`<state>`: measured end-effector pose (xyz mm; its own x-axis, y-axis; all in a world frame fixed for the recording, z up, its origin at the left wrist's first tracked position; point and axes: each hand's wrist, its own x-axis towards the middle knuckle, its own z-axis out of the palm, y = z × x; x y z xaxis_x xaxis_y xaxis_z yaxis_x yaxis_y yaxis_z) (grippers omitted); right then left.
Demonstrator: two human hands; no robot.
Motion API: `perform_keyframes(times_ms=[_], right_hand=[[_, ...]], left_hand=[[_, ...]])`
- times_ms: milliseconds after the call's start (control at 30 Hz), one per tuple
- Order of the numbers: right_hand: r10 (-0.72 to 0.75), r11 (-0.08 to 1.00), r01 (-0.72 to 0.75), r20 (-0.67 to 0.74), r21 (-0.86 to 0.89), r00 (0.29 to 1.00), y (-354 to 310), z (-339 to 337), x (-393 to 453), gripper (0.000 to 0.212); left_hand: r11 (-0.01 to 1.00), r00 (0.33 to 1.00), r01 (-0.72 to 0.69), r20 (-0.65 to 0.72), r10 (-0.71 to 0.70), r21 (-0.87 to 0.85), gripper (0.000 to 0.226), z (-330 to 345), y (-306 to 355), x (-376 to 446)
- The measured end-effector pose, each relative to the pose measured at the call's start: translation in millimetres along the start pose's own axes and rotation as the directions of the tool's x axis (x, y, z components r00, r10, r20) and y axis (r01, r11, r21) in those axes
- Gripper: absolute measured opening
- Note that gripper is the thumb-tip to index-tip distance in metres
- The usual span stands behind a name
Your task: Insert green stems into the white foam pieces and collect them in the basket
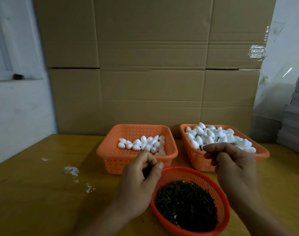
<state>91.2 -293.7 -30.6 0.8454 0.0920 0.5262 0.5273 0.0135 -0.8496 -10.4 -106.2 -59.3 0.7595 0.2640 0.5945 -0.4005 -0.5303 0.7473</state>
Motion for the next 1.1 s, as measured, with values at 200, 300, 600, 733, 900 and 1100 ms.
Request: perform_keyframes(times_ms=[200,300,600,733,900,1100], right_hand=[[-0.117,0.981,0.137,0.14,-0.14,0.983,7,3,-9,0.052],[-0.133,0.98,0.148,0.115,-0.133,0.984,8,5,-10,0.051],[-0.112,0.984,0.12,0.062,-0.133,0.992,6,2,-10,0.05],[-0.099,0.984,0.106,0.057,-0.142,0.993,7,0,-9,0.051],[-0.097,0.985,0.104,0.061,-0.137,0.993,7,-1,-9,0.05],[-0.085,0.984,0.096,0.077,-0.148,0.993,6,0,-10,0.047]], left_hand=[[0.967,0.994,0.113,-0.028,-0.11,0.228,0.032,-29,-7,57],[0.898,0.98,0.171,0.023,-0.197,0.406,0.038,-40,-18,97],[0.58,0.571,0.266,0.358,-0.738,0.77,0.034,-20,-55,164],[0.487,0.393,0.142,0.403,-0.827,0.862,0.067,-4,-71,169],[0.494,0.41,0.065,0.427,-0.806,0.867,0.09,9,-87,173],[0.535,0.379,0.253,0.427,-0.821,0.806,0.082,15,-84,173]])
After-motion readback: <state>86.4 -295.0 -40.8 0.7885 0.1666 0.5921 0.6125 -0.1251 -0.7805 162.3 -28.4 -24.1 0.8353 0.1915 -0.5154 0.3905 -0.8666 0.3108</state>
